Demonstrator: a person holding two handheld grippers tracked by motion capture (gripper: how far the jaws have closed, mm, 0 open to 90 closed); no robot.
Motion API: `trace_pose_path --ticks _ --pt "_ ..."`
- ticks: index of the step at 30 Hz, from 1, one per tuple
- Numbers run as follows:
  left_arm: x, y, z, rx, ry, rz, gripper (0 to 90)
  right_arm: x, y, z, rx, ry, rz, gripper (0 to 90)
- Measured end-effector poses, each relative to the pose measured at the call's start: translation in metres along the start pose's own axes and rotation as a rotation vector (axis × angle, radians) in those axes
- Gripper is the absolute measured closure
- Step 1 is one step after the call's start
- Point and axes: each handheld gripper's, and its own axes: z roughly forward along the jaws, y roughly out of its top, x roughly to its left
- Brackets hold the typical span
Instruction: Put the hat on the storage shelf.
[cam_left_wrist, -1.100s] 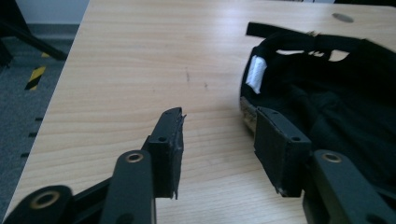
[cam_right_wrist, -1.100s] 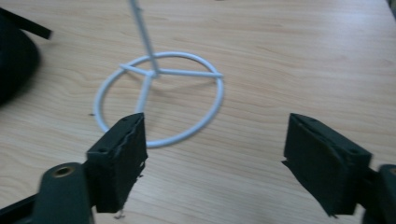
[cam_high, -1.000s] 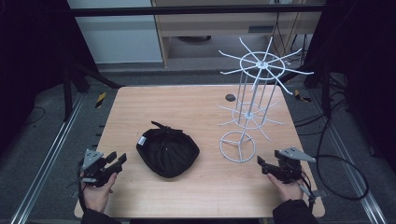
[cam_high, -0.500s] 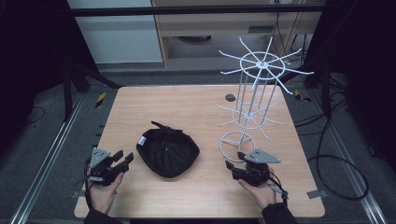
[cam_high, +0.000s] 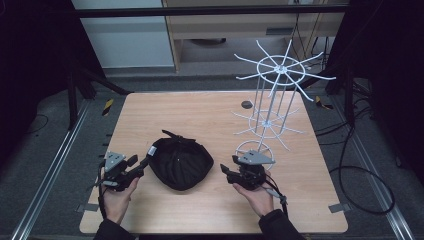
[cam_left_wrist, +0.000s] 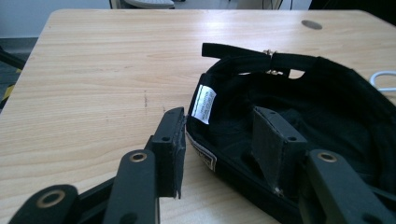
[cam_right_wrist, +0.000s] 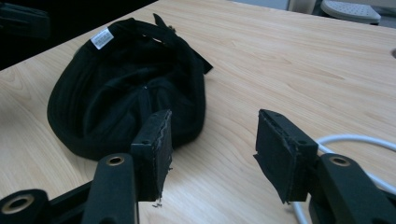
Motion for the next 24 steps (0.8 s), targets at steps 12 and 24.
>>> trace_pose_path --ticks 12,24 --pt "0.008 -0.004 0.030 0.080 0.050 0.019 62.2 0.016 0.006 0.063 0.086 -0.023 0.009 53.6" --pt "0.010 -0.009 0.042 0.147 0.010 0.010 70.5 0.008 -0.002 0.086 0.158 -0.044 0.059 65.0"
